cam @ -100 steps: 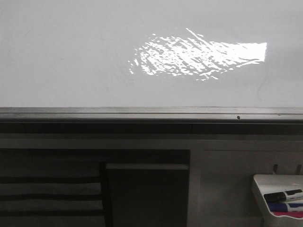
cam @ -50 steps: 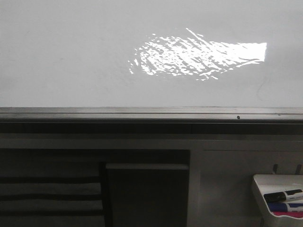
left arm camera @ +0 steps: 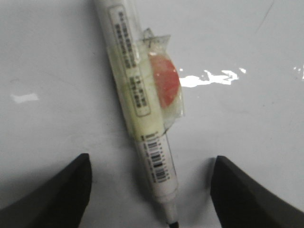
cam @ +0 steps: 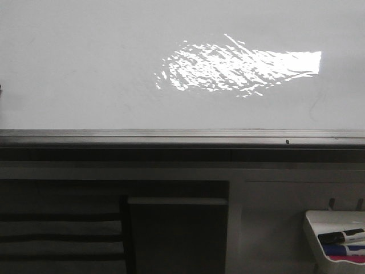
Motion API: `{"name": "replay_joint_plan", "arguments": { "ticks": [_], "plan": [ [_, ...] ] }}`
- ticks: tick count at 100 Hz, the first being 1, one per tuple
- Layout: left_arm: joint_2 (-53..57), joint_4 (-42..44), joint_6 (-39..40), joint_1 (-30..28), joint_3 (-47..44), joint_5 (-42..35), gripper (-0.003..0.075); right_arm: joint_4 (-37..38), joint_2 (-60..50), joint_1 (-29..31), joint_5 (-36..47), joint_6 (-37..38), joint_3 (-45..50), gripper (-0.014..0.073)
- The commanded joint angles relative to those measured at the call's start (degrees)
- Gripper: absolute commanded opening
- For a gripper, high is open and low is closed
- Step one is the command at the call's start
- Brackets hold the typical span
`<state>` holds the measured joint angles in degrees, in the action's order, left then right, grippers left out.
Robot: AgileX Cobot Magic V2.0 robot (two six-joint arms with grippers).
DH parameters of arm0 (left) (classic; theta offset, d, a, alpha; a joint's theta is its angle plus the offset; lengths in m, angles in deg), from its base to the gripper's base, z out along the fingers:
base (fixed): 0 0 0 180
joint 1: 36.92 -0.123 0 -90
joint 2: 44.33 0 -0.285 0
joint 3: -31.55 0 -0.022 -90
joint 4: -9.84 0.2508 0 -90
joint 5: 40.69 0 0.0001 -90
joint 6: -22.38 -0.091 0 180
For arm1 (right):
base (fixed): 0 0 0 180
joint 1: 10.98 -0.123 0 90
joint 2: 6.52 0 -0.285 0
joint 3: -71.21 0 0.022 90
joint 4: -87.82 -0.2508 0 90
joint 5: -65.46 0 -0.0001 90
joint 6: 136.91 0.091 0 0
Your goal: Write number 9 on whiteboard
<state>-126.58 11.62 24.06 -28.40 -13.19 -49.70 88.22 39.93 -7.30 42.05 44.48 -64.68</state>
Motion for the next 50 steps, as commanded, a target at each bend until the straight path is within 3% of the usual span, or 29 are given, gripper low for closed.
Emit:
{"name": "replay_joint_plan", "arguments": {
  "ticks": [1,28,50],
  "plan": [
    [0.1,0.1,0.2,0.2,1.8,-5.9,0.0467,0.2,0.2,0.1,4.7,-0.5,-1.9,0.0638],
    [0.0,0.1,0.2,0.2,1.8,-7.1,0.0139,0.2,0.2,0.1,4.7,-0.5,-1.9,0.0638],
    [0.9,0.3,0.2,0.2,1.8,-6.7,-0.002,-0.4,0.2,0.1,4.7,-0.5,-1.9,0.0638]
  ]
}}
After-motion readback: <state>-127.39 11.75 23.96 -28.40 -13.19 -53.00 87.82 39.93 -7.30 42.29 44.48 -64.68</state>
